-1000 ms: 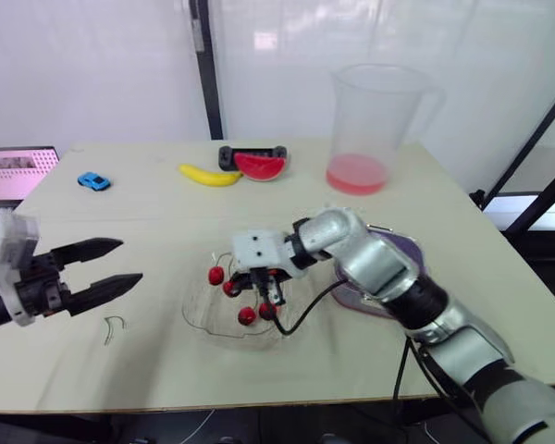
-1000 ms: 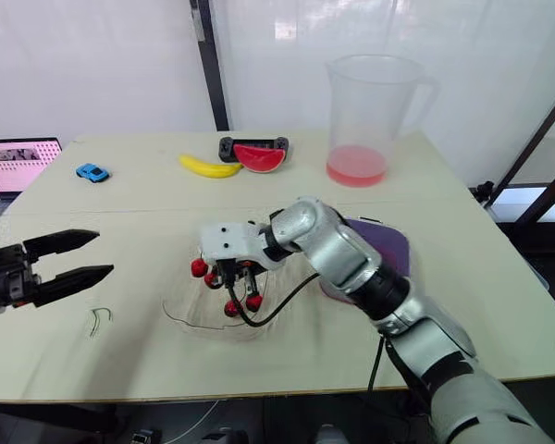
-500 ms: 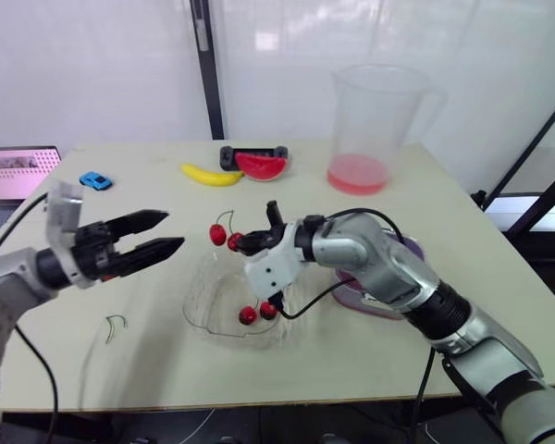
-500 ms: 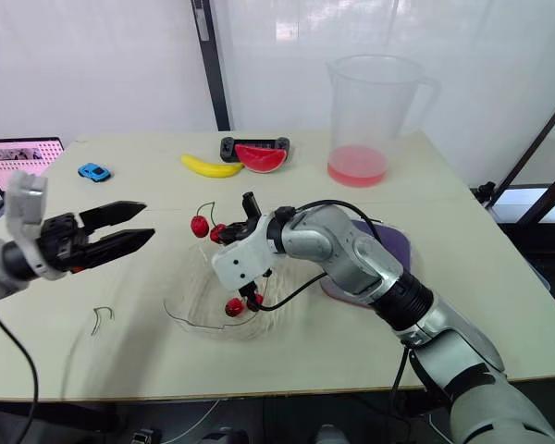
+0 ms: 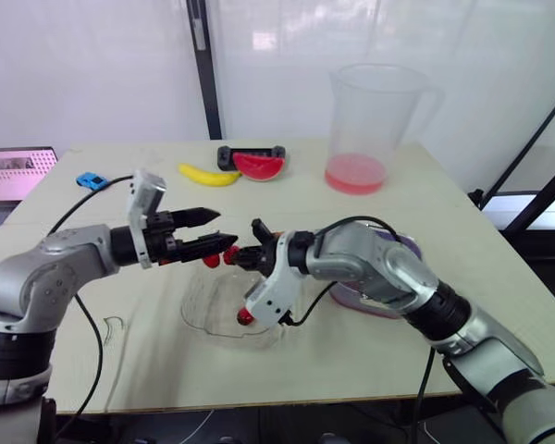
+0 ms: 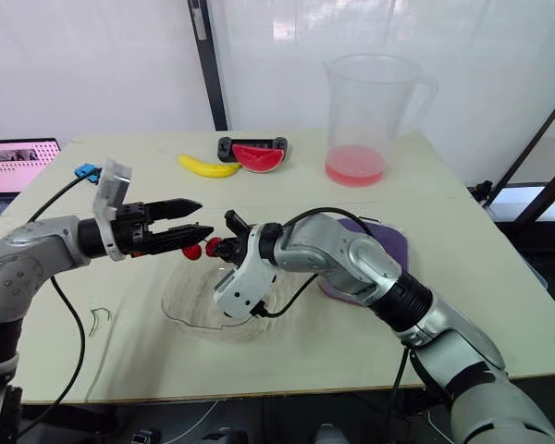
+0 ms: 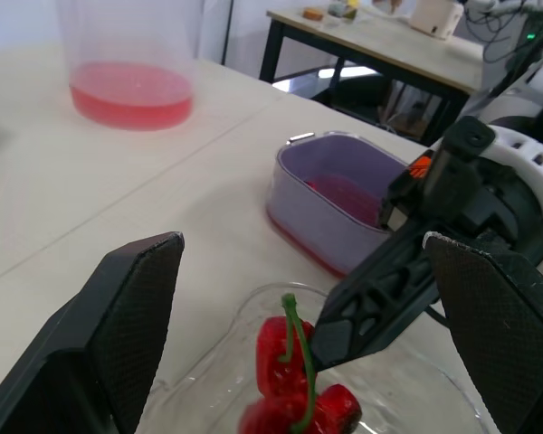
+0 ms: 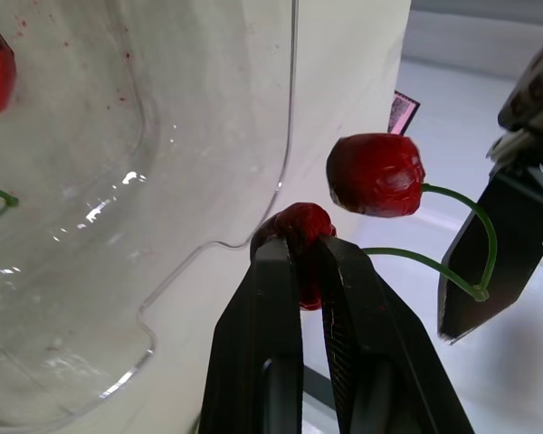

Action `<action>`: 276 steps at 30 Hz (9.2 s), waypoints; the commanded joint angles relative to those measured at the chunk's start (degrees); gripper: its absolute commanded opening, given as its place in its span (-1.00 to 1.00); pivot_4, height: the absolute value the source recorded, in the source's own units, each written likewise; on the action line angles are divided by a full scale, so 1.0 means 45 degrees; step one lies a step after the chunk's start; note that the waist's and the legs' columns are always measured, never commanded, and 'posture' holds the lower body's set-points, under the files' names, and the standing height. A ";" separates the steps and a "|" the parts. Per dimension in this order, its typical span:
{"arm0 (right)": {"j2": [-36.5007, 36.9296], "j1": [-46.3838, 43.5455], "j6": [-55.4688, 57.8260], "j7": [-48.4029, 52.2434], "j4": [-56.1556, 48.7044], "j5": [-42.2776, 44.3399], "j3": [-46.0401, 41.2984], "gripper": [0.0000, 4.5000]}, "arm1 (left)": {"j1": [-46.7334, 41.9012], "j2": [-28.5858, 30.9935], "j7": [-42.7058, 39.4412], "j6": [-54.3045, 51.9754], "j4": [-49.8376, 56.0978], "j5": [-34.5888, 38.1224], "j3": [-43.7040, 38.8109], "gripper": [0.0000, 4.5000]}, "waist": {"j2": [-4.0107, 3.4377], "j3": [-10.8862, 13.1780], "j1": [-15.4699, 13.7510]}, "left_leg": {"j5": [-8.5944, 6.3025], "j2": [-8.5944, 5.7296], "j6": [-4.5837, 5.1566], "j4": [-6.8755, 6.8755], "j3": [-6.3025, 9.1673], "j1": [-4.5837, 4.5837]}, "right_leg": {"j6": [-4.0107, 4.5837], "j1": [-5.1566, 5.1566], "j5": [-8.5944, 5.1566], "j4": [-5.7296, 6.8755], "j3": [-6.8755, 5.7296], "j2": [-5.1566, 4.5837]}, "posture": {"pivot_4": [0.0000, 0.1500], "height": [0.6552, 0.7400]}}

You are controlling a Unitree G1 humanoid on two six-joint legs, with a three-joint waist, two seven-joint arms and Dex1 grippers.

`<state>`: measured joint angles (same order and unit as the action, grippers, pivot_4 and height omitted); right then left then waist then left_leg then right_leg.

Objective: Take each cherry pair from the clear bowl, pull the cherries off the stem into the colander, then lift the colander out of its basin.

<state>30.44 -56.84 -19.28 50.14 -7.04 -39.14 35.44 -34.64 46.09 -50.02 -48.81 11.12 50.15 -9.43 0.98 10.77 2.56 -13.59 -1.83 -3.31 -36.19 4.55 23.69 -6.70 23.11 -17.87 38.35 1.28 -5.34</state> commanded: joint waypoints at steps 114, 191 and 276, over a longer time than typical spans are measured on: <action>0.6340 0.2775 1.1275 0.5119 0.4170 1.1202 -0.5356 -0.37 | -0.0558 -0.1791 -0.1782 0.0592 0.0098 0.0361 -0.0016 -1.00 | -0.0002 0.0007 -0.0014 | -0.0040 -0.0032 0.0075 -0.0032 0.0008 -0.0006 | -0.0006 -0.0049 -0.0002 -0.0025 -0.0014 -0.0036 | 1.00 1.00; 0.0774 0.0883 1.5877 0.2507 -0.0341 1.5233 -0.4992 -0.20 | -0.1449 -0.2811 -0.1848 0.1333 -0.0483 -0.0056 0.0102 -1.00 | -0.0007 0.0009 -0.0025 | -0.0030 -0.0044 0.0056 -0.0065 0.0047 0.0007 | -0.0009 -0.0059 -0.0001 -0.0011 -0.0043 -0.0044 | 1.00 1.00; 0.3027 -0.1030 1.6524 0.5773 0.0573 1.7145 -0.6700 1.00 | 0.8473 -0.2263 0.3382 0.2168 -0.0443 -0.0523 -0.6118 0.97 | -0.0013 0.0011 -0.0344 | -0.0052 0.0025 0.0091 -0.0027 0.0004 -0.0013 | -0.0007 -0.0059 -0.0001 -0.0044 -0.0022 -0.0049 | 1.00 1.00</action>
<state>43.94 -60.76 55.04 76.33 -2.94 37.03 6.46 4.04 34.85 -34.54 -40.39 8.34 47.48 -34.82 0.92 10.82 1.01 -13.82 -1.72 -2.90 -36.30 4.57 23.63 -6.73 22.85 -17.88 38.15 1.18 -5.56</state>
